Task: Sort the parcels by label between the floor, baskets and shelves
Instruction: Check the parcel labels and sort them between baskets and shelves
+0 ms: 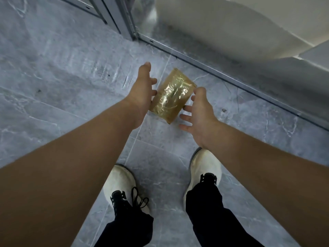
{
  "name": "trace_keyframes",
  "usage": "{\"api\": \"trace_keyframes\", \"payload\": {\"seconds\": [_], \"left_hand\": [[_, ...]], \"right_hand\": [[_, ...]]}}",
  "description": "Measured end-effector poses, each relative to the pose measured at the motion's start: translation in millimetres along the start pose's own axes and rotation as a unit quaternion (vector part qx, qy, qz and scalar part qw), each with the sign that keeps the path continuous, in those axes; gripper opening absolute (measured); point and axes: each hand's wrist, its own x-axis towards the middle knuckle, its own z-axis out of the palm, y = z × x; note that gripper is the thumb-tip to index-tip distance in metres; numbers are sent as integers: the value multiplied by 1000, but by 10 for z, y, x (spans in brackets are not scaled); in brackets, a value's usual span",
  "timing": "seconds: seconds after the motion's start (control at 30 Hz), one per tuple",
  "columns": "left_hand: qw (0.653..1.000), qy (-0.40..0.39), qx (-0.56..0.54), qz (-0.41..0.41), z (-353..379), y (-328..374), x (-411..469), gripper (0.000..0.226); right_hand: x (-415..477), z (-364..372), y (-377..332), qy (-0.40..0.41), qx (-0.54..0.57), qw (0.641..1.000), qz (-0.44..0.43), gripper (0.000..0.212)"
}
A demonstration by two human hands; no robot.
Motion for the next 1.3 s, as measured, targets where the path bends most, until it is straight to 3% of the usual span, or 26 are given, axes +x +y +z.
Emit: {"api": "trace_keyframes", "payload": {"seconds": [0.23,0.57,0.9,1.2,1.3], "left_hand": [[1000,8,6,-25,91,-179,121,63],[1000,4,2,-21,288,-221,-15,58],[1000,0,18,3,4,66,-885,65],[999,-6,32,23,-456,391,-1784,66],[998,-9,40,57,-572,521,-2144,50]], "right_hand": [[156,-86,243,35,55,998,18,48],[-20,-177,336,30,113,993,5,43],[-811,-271,169,59,119,990,-49,34],[-1732,-134,78,6,92,990,-110,27],[-2076,-102,0,25,124,983,-136,17]]}}
